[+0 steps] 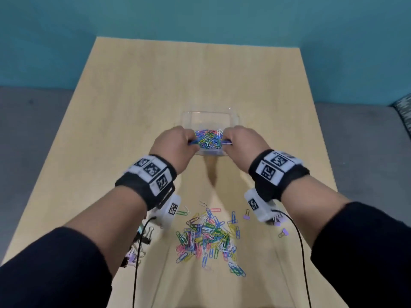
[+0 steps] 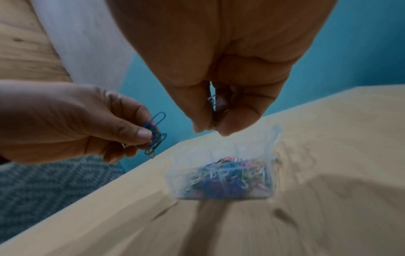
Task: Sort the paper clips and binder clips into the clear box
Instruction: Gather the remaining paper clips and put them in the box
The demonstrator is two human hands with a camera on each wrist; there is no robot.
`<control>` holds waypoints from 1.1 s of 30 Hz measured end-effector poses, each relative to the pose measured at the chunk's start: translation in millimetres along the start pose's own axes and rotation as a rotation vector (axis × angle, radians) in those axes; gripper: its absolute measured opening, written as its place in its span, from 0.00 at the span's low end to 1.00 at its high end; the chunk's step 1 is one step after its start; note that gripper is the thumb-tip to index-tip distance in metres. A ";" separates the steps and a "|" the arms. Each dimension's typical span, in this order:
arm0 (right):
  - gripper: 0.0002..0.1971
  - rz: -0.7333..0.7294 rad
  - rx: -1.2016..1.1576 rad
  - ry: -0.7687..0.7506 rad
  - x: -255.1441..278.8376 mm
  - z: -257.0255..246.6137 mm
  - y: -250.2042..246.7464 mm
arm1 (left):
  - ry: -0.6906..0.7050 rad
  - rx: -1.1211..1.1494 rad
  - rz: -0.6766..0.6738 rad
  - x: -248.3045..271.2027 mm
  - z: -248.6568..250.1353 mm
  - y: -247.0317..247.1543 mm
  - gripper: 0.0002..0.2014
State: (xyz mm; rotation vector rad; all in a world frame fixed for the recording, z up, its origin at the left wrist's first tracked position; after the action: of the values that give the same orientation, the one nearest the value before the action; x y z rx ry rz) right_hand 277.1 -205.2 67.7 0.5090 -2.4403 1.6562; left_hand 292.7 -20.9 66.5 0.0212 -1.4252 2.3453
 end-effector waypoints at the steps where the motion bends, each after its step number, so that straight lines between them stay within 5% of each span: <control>1: 0.04 0.006 0.017 0.018 -9.1 -1.3 -5.1 | -0.011 -0.005 0.002 -10.2 2.1 -1.0 0.08; 5: 0.10 0.050 -0.016 0.082 -22.1 -8.1 -13.9 | -0.044 0.052 0.017 -25.8 2.1 4.6 0.14; 10: 0.12 0.074 -0.005 0.018 36.0 -7.2 9.5 | 0.040 0.077 0.081 33.9 -9.1 21.6 0.16; 15: 0.15 -0.180 0.057 -0.067 112.6 -17.4 81.5 | 0.168 -0.144 -0.186 117.6 -17.1 83.9 0.17; 19: 0.33 -0.225 0.113 -0.163 133.7 -20.0 128.7 | 0.151 -0.344 -0.204 150.7 -28.4 122.7 0.23; 23: 0.33 -0.254 0.207 -0.194 148.3 -26.2 144.7 | 0.232 -0.332 -0.193 169.7 -28.4 129.1 0.21; 27: 0.27 -0.115 0.120 -0.226 164.3 -26.3 138.1 | 0.224 -0.156 -0.133 163.0 -28.0 118.8 0.22; 33: 0.29 -0.142 0.091 -0.079 159.7 -31.0 143.8 | 0.365 -0.386 -0.274 125.6 -30.3 128.0 0.27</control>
State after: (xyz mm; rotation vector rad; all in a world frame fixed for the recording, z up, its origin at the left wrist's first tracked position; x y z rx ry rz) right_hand 74.8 -159.7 3.3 0.7561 -2.3285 1.7252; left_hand 139.3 -6.1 -30.1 -0.2846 -1.5459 1.7209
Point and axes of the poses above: each hand's wrist, its own x-axis away from the middle knuckle, its own y-axis out of the palm, z = x × y, the point moved 1 cm from there along -x, towards the middle knuckle, and after that the axes turned 6 degrees about -z, right-handed, at the moved point
